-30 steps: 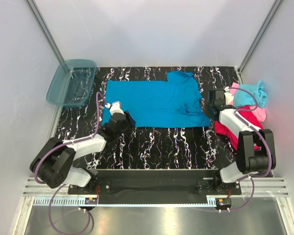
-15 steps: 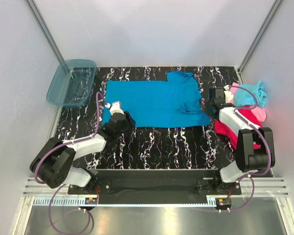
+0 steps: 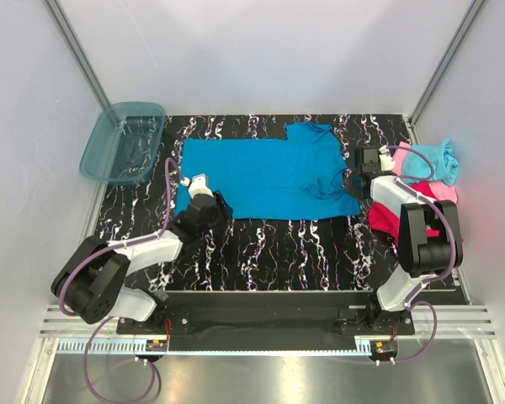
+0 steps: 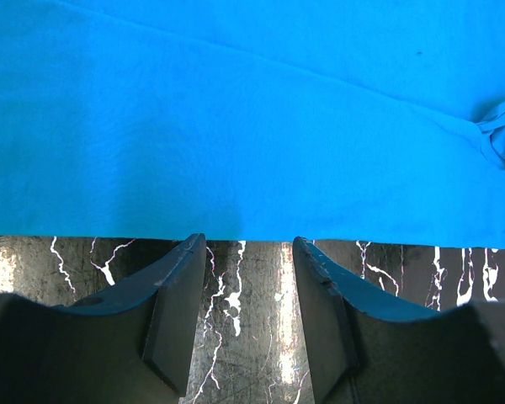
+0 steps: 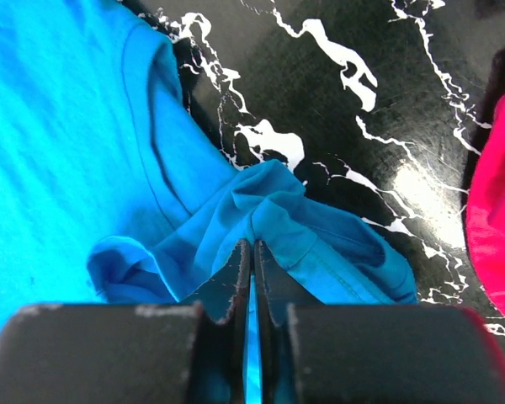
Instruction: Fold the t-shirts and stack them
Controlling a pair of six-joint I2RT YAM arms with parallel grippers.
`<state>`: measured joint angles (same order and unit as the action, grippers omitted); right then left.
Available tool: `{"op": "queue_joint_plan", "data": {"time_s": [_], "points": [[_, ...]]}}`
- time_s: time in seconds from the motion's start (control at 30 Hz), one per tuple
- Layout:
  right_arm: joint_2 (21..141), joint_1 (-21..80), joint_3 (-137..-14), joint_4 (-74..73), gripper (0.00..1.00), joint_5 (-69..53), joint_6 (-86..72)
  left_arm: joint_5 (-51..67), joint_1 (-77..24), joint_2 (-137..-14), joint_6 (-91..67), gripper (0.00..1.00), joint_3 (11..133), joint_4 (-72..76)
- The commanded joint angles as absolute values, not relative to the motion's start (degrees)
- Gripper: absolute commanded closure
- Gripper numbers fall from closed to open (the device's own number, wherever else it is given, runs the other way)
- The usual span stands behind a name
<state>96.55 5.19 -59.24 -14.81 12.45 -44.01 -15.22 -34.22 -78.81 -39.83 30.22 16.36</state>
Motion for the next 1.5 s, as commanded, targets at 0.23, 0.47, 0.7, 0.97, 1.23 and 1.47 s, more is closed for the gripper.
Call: {"op": "queue_joint_plan", "data": {"time_s": [0.23, 0.47, 0.7, 0.97, 1.23, 1.47], "points": [[91.23, 4.92, -57.30, -13.97, 0.73, 13.63, -44.12, -15.47, -34.45, -77.61, -38.85, 0.50, 30.15, 19.69], [89.21, 5.01, -58.45, -14.33, 0.70, 9.23, -44.91, -15.56, -34.45, -77.26, -38.85, 0.50, 29.80, 19.69], [89.12, 5.01, -59.59, -15.12, 0.58, 8.44, -44.38, -15.64, -34.37, -76.99, -38.94, 0.50, 29.79, 19.60], [90.35, 5.01, -58.89, -15.20, 0.58, 8.96, -44.21, -15.73, -34.37, -76.73, -38.85, 0.50, 29.71, 19.69], [90.09, 4.92, -58.10, -15.12, 0.58, 9.58, -43.51, -15.73, -34.37, -76.82, -38.85, 0.50, 29.62, 19.78], [90.53, 5.01, -57.22, -15.12, 0.58, 10.02, -42.81, -15.64, -34.37, -76.90, -38.85, 0.50, 29.79, 19.78]]}}
